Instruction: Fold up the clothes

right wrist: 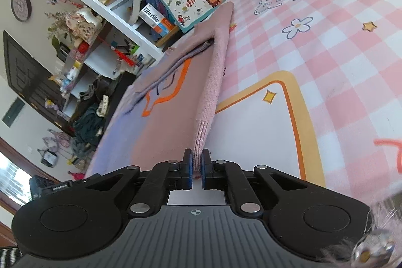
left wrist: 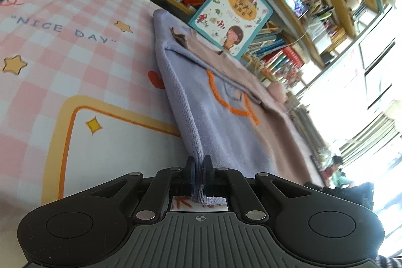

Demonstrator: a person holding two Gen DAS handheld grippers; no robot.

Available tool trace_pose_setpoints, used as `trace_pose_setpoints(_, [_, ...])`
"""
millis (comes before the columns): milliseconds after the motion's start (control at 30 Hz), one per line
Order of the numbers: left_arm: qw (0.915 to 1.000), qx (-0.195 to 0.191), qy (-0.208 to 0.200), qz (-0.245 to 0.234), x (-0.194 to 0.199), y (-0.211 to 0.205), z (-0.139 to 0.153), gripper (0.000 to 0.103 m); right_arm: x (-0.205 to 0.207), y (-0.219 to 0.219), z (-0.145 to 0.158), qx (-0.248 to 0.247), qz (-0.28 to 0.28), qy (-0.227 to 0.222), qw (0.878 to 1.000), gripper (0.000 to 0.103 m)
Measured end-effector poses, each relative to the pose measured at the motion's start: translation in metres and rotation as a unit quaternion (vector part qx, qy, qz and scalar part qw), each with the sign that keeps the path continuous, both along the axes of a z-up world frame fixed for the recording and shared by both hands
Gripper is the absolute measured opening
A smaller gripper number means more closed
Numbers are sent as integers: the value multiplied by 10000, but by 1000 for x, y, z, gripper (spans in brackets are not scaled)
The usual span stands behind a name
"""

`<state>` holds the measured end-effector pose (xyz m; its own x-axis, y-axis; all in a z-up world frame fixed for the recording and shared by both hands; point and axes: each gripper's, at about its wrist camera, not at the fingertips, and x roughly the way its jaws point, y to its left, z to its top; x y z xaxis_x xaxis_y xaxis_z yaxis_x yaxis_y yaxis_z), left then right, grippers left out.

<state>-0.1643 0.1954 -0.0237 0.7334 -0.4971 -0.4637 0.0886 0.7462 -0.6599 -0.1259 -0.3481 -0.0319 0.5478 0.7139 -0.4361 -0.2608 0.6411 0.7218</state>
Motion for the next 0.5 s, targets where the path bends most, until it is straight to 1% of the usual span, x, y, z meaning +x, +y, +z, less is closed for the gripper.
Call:
trace_pose_setpoints(167, [9992,-382,-106,-48,-15,3,-1,4,-16,-8,4,224,-1,-36,9997,6])
trace_pose_setpoints(300, [9970,-757,-155,-17,-13,7,-4,4,-14,-10,7,497,20,-63,9987,6])
trace_pose_setpoints(367, [9951,-944,-287,-37,-10,9,0,4,-8,-11,13,666,23,-154,9977,6])
trace_pose_setpoints(500, [9911,-1116,-719,-63,1,12,18,4,8,-10,32,974,-40,-489,9940,6])
